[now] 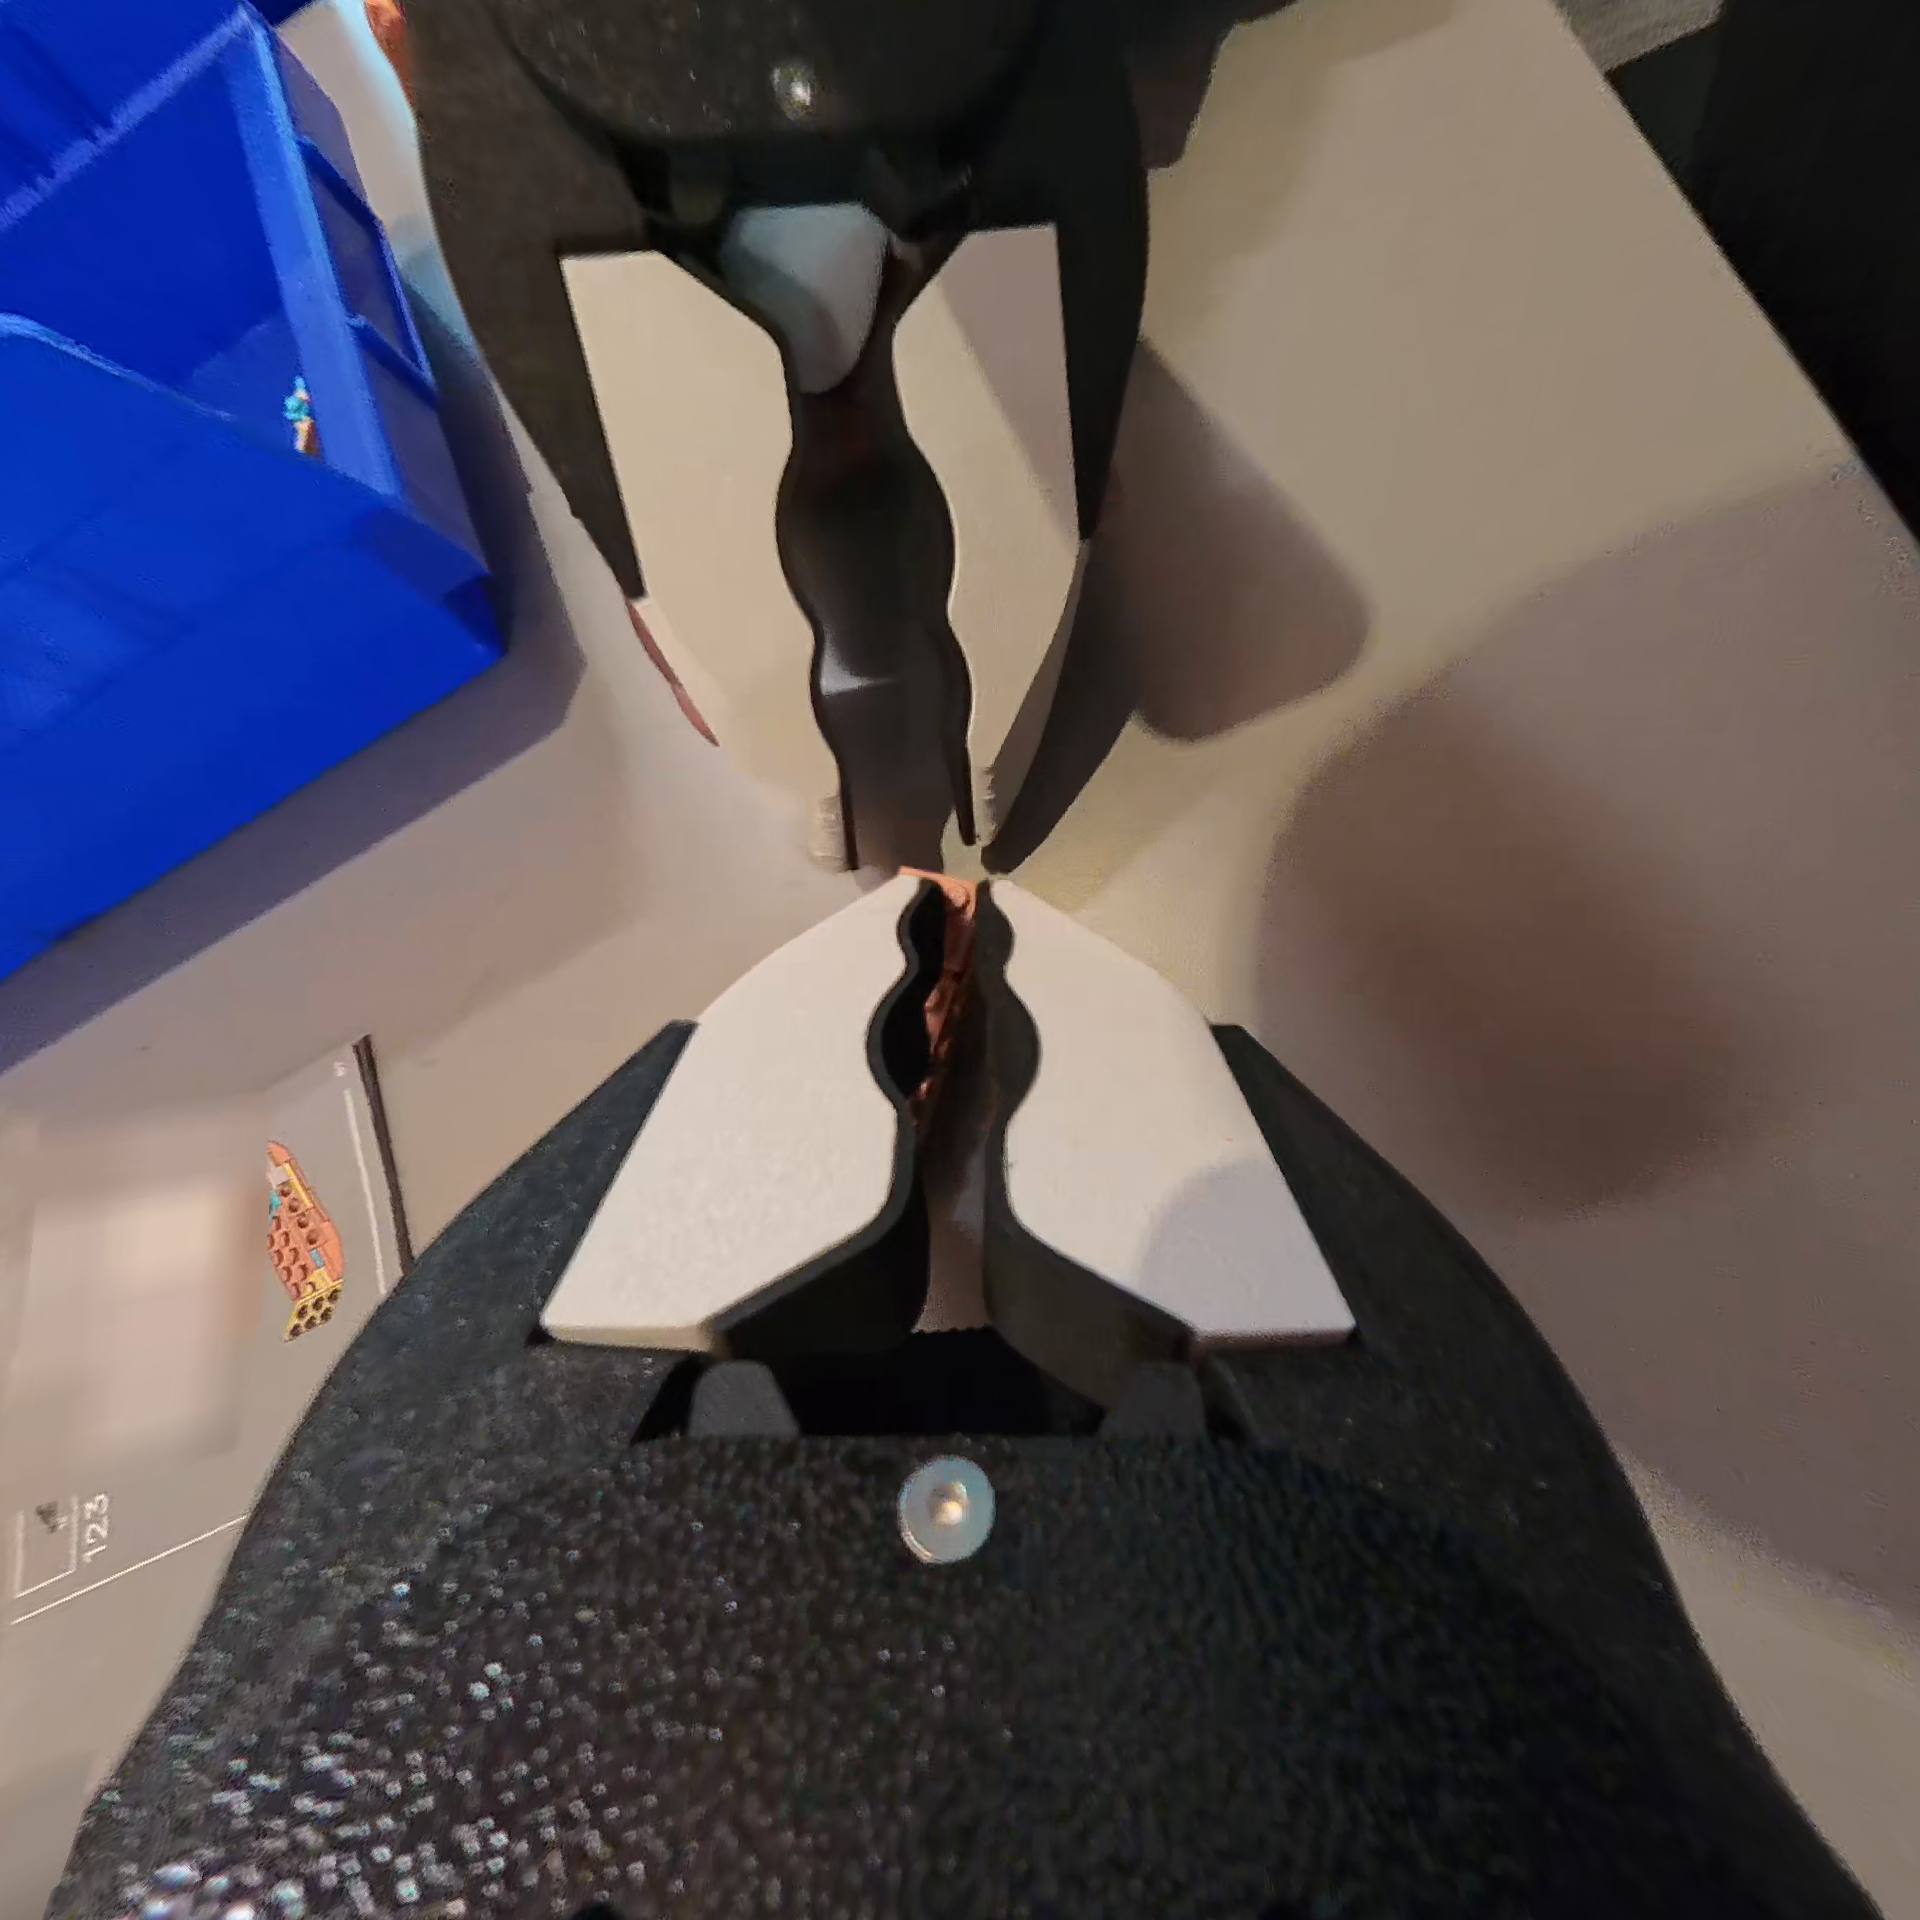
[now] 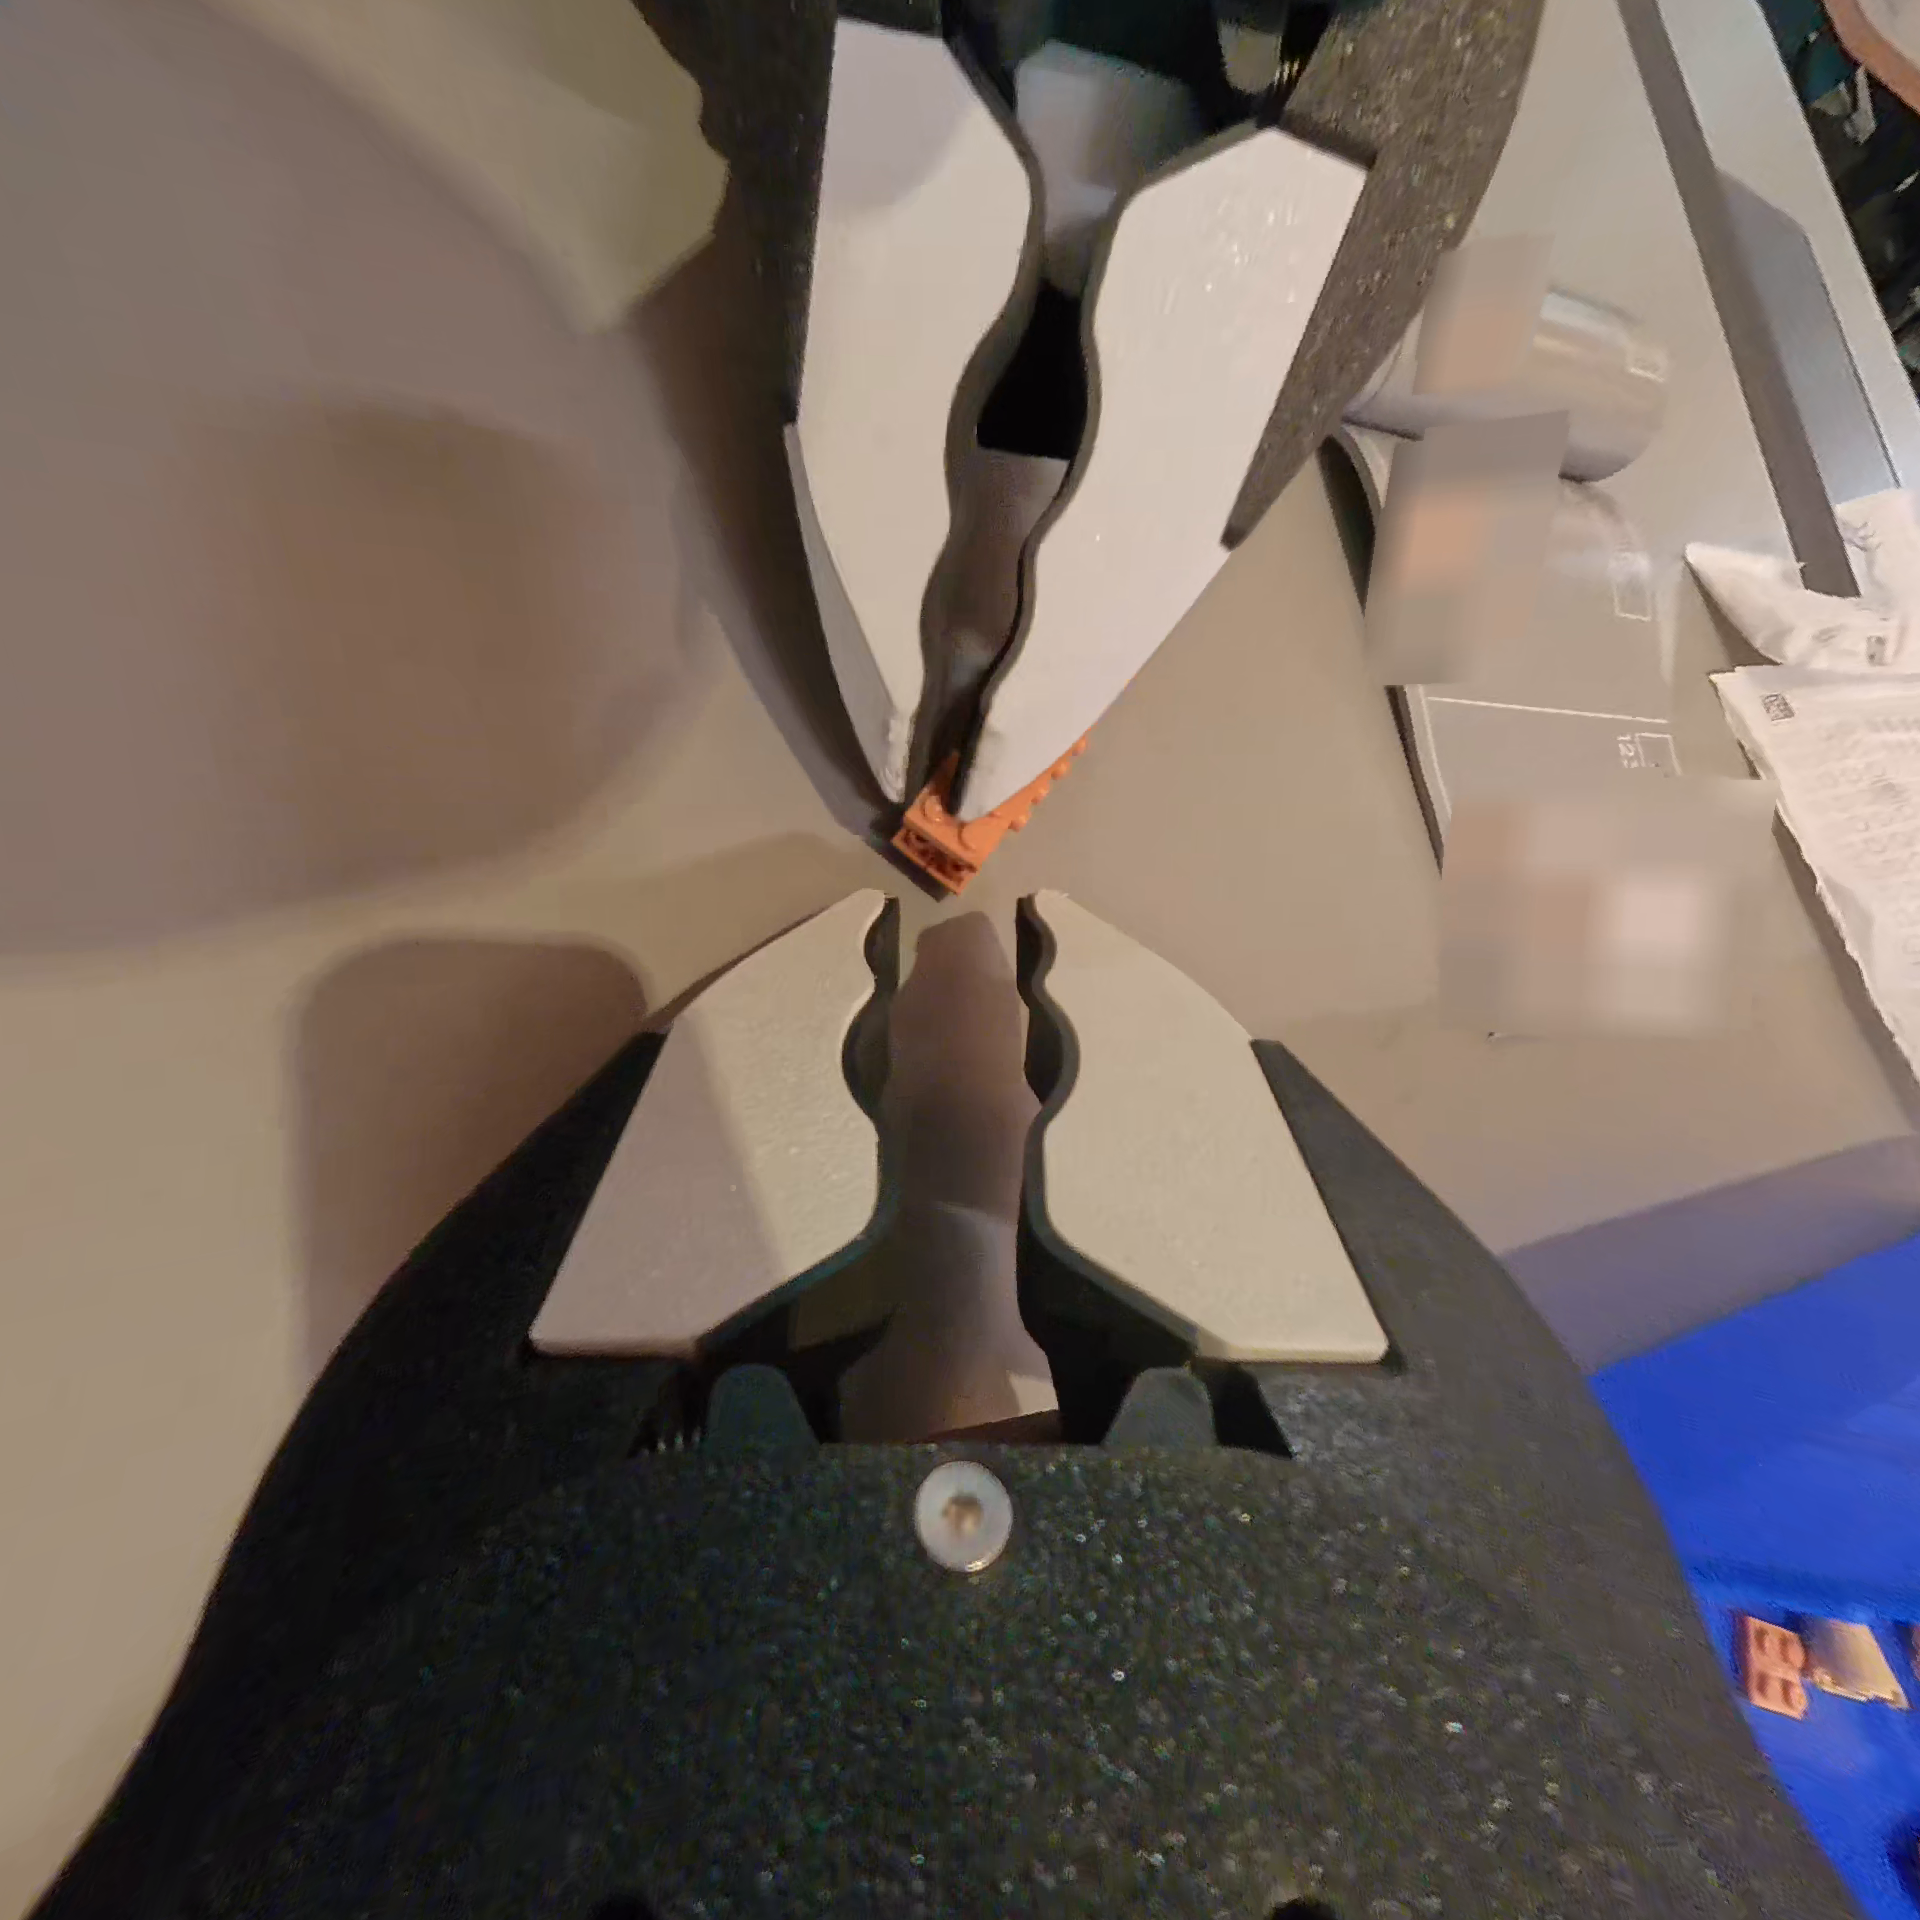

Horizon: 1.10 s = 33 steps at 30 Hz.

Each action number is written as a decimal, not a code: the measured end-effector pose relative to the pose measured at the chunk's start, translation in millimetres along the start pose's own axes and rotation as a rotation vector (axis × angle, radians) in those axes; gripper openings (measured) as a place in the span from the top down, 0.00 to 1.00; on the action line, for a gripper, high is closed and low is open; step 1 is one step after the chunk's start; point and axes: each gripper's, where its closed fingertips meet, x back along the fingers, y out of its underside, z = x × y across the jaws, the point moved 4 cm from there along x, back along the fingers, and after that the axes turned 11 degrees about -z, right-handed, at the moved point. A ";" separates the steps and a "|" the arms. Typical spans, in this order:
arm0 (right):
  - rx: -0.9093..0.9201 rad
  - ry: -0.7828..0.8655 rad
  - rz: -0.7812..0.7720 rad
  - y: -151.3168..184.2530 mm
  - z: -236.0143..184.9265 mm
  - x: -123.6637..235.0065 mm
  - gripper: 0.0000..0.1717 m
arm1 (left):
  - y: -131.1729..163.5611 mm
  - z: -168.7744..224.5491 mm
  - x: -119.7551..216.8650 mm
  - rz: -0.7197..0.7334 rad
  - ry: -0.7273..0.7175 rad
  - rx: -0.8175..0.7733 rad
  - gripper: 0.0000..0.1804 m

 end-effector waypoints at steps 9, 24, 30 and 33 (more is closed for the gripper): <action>-0.011 -0.009 -0.015 -1.2 -1.7 -1.0 0.88 | 4.2 0.9 -4.3 -0.034 0.038 0.012 0.97; -0.013 -0.007 -0.016 -1.7 -1.8 -1.2 0.89 | 5.2 0.1 -5.3 0.022 0.085 0.031 0.95; -0.013 -0.007 -0.016 -1.9 -1.8 -1.2 0.90 | 6.2 -1.5 -5.3 0.024 0.081 0.037 0.95; -0.011 -0.006 -0.015 -2.2 -2.0 -1.2 0.90 | 5.8 -4.0 -3.4 0.029 0.067 0.043 0.95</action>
